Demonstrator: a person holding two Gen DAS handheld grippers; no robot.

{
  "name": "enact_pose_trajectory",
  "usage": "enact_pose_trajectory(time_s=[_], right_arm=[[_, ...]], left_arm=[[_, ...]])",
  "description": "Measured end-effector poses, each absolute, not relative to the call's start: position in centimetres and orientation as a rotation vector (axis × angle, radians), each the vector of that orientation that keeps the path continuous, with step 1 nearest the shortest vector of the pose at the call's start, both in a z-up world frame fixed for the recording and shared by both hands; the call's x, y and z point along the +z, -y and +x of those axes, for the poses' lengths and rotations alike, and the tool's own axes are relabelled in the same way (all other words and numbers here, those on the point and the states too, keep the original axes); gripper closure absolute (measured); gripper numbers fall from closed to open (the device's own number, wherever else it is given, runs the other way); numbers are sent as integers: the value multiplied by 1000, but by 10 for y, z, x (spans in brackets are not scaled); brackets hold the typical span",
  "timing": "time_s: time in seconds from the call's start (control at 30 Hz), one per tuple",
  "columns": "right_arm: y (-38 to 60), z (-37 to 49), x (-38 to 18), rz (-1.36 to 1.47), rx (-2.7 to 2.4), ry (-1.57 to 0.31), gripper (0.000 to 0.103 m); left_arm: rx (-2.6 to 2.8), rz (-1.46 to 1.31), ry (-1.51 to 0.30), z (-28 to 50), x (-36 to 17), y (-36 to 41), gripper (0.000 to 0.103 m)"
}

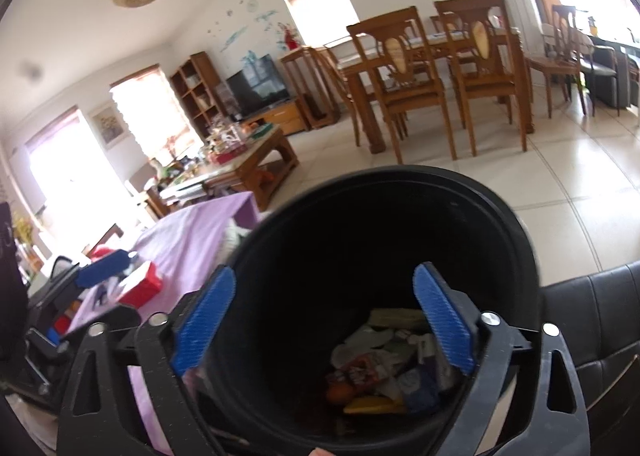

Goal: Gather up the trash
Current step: 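Return both tools to the table toward the battery cards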

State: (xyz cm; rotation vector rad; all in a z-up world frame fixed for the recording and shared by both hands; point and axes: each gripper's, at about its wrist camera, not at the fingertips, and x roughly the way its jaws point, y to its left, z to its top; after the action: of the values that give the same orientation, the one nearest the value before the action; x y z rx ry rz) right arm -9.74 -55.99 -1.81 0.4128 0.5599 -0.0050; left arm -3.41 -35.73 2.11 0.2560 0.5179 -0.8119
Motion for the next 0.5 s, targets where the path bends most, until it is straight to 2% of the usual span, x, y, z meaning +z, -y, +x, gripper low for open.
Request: enact_pose_trajectory(time_s=[0.23,0.5], right_arm=[[501,-72,-1,340,77,-576,11],[414,-30,9,278,198,-609,11]], left_arm=[[-733,192,-519,-16,25,291,9],[-543,77,-546,27,23,173,9]])
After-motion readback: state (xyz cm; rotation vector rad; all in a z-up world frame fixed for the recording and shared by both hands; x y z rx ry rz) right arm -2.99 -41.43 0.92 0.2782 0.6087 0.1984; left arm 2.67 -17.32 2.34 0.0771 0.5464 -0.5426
